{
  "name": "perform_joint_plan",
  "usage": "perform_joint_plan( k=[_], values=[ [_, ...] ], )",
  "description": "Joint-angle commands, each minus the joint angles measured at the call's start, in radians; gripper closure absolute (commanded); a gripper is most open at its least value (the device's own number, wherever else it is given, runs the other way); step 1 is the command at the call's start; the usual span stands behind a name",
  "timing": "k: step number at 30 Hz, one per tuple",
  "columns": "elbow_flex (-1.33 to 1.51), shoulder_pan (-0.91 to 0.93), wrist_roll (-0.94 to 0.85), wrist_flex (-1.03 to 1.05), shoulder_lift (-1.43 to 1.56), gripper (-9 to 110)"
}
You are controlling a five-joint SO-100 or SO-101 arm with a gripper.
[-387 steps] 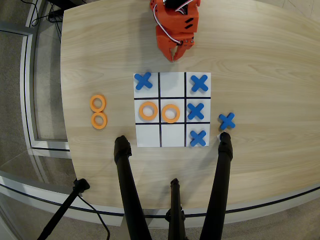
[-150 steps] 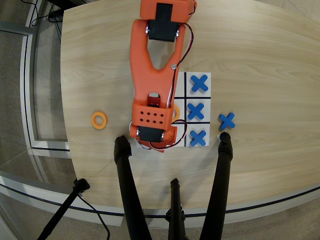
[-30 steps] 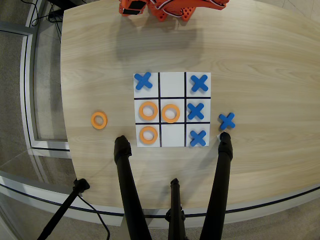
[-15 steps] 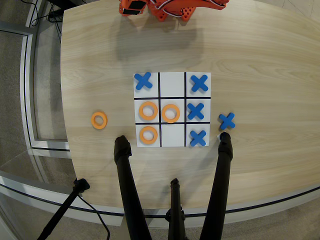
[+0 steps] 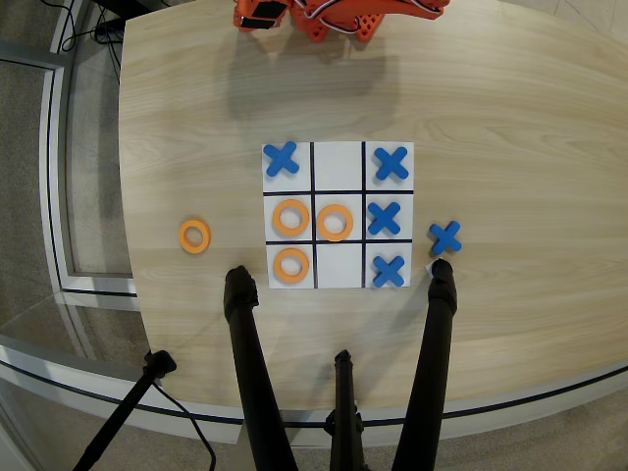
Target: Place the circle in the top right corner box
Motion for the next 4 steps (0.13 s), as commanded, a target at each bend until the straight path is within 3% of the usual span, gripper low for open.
perform_joint_plan(
  k=[1, 4],
  values=[
    [0.055, 0.005, 0.006, 0.006, 0.017, 101],
    [0.055, 0.005, 0.006, 0.006, 0.017, 101]
  ],
)
